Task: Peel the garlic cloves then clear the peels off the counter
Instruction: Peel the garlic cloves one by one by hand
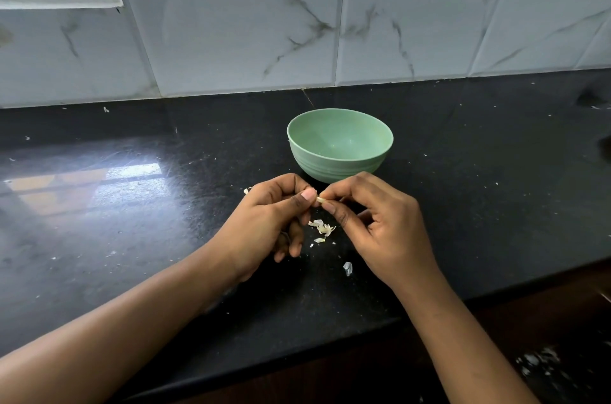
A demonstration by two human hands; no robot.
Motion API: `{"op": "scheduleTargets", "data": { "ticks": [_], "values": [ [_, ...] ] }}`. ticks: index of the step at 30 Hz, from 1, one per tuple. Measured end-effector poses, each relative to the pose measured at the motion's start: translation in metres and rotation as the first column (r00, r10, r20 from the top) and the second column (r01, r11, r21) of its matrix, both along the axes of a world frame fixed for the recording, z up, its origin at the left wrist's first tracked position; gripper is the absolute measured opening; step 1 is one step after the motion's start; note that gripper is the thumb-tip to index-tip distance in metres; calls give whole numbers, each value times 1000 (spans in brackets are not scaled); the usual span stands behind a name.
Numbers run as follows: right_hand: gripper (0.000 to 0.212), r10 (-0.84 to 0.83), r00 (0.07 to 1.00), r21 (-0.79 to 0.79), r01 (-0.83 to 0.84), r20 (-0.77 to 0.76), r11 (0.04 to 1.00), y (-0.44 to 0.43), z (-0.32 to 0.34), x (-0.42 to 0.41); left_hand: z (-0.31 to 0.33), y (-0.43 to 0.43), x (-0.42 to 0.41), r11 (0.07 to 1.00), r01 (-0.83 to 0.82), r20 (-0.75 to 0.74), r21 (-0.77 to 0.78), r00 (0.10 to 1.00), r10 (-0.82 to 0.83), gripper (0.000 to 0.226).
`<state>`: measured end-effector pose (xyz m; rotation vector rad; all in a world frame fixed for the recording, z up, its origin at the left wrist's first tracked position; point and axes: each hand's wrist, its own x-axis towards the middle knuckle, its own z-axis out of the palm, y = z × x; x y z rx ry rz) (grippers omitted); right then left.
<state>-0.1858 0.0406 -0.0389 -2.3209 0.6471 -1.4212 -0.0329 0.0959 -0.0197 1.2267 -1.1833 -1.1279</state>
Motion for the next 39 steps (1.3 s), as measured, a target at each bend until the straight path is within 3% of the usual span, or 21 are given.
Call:
{"op": "scheduleTargets", "data": {
  "ticks": [2,5,8,11,12,14,16,23,26,32,36,39],
  "values": [
    [2,-20,1000,-14,20,7,1000,1,-1,0,-1,-1,1,1000,-26,15,-10,1000,26,20],
    [2,-17,996,90,10,86,996,-1,-1,-1,-1,-3,6,996,-84,63,-30,994,86,20],
    [3,-17,994,176,-3,108,984,-2,-2,-2,-2,-2,9,984,-114,306,-135,940,150,21],
    [3,-29,995,231,6,97,973,-3,-2,-3,-5,0,10,958,-43,690,-284,684,235,24],
    [4,-32,995,245,8,96,969,-4,-2,-3,-5,1,11,948,-11,757,-319,598,262,18],
    [3,-38,996,259,16,82,966,-5,-3,-3,-5,1,13,934,25,789,-357,542,287,5],
    [5,-42,997,273,22,68,962,-5,-4,-3,-5,1,14,932,-14,757,-361,579,302,18],
    [6,16,998,364,-39,65,931,-1,0,-3,0,4,7,914,-34,647,-404,696,312,2],
    [4,50,997,389,-70,63,918,-1,0,-4,2,4,6,928,-42,592,-369,760,270,8],
    [4,134,988,414,-151,71,898,-1,0,-4,2,0,8,979,-18,258,-204,964,71,15],
    [3,116,992,374,-123,40,919,-2,-1,-3,2,-3,11,987,-81,175,-139,979,105,16],
    [2,73,995,391,-93,66,916,-3,-2,-4,1,-2,12,972,-119,322,-201,929,181,13]
  ]
}}
